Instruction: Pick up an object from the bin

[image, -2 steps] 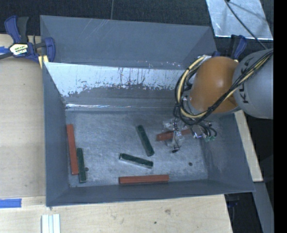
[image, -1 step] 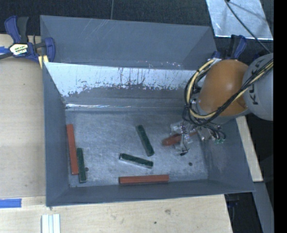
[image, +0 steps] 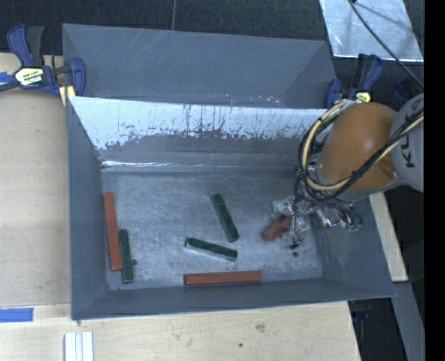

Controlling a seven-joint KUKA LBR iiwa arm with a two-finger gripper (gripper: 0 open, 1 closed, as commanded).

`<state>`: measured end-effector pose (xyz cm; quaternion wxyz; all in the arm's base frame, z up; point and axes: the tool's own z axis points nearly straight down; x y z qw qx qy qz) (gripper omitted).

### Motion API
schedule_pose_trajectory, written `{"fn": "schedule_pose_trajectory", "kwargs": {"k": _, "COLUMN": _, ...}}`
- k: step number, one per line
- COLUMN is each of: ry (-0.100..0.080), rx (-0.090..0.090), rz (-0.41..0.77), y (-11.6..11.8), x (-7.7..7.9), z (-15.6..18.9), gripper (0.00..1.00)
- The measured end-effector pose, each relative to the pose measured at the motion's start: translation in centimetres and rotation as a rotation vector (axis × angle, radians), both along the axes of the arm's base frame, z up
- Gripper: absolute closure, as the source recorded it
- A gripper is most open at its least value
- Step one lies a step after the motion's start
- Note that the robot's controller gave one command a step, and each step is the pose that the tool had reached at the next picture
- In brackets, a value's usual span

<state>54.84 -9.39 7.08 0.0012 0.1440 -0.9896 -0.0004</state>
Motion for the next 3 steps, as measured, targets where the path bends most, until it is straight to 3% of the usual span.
{"fn": "schedule_pose_trajectory", "kwargs": {"k": 1, "ry": -0.008, "rx": -0.002, "rz": -0.047, "y": -4.9, "x": 0.4, "z": -0.1, "gripper": 1.0}}
{"fn": "schedule_pose_trajectory", "kwargs": {"k": 2, "ry": -0.015, "rx": -0.004, "rz": 0.029, "y": -6.0, "x": -0.5, "z": 19.6, "gripper": 1.0}}
{"fn": "schedule_pose_trajectory", "kwargs": {"k": 3, "ry": -0.006, "rx": 0.0, "rz": -0.061, "y": 1.0, "x": -1.5, "z": 9.9, "gripper": 1.0}}
